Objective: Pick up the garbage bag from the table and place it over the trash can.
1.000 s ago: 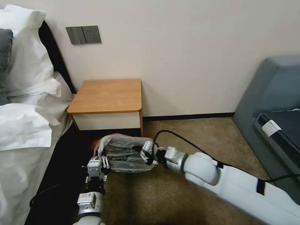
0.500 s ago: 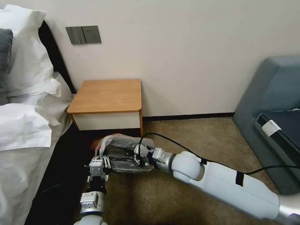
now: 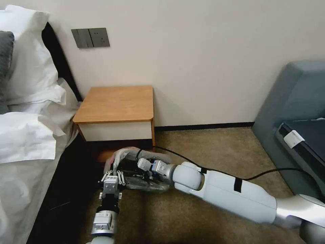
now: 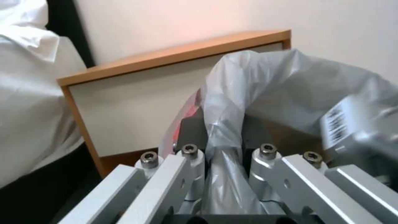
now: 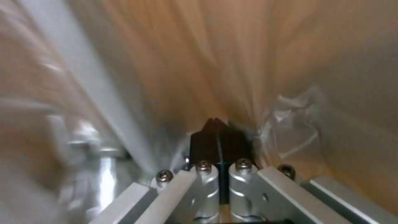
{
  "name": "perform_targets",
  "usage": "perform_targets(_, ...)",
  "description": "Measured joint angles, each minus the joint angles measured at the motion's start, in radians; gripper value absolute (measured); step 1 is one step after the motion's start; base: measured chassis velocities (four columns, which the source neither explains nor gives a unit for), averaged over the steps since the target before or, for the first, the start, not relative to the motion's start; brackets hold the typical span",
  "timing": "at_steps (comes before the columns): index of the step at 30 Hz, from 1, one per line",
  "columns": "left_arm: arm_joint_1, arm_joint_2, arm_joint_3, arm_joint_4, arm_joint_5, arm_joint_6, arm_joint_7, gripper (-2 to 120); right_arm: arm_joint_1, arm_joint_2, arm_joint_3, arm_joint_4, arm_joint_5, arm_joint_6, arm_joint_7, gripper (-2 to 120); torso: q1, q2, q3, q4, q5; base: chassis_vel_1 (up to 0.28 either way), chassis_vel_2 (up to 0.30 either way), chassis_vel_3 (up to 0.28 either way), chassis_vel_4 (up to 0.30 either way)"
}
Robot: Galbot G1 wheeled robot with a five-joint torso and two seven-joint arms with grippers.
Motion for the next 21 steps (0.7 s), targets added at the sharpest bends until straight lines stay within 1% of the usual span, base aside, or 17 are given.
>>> perform_targets(7, 0.018, -0.008, 0.033, -0.013, 0.033, -0.009, -0.003, 10, 0.005, 0.049, -0.012, -0.083, -0.032, 0.007, -0.009, 0, 0.0, 0.0, 0.0, 0.0, 0.0, 0.0, 0.0, 0.0, 0.0)
perform_targets(11, 0.02, -0.009, 0.034, -0.013, 0.034, -0.009, -0.008, 10, -0.001, 0.052, -0.009, -0.086, -0.034, 0.01, -0.009, 0, 0.0, 0.0, 0.0, 0.0, 0.0, 0.0, 0.0, 0.0, 0.0)
perform_targets(15, 0.015, -0.008, 0.025, -0.005, 0.028, -0.007, -0.021, 10, -0.019, 0.027, 0.009, -0.047, -0.034, 0.015, -0.005, 0, 0.0, 0.0, 0.0, -0.0001, 0.0, 0.0, 0.0, 0.0, 0.0)
perform_targets(17, 0.008, -0.006, 0.015, -0.002, 0.006, 0.008, -0.034, 10, -0.053, -0.007, 0.042, 0.014, -0.033, 0.022, -0.001, 0, 0.0, 0.0, 0.0, 0.0, 0.0001, 0.0, 0.0, 0.0, 0.0)
perform_targets(18, 0.008, -0.006, 0.015, -0.002, 0.006, 0.008, -0.034, 10, -0.053, -0.007, 0.042, 0.014, -0.033, 0.022, -0.001, 0, 0.0, 0.0, 0.0, 0.0, 0.0001, 0.0, 0.0, 0.0, 0.0)
perform_targets(21, -0.002, -0.004, 0.003, 0.001, -0.042, 0.04, -0.055, 10, -0.114, -0.073, 0.097, 0.119, -0.028, 0.037, 0.002, 0, 0.0, 0.0, 0.0, -0.0001, 0.0002, 0.0, 0.0, 0.0, 0.0)
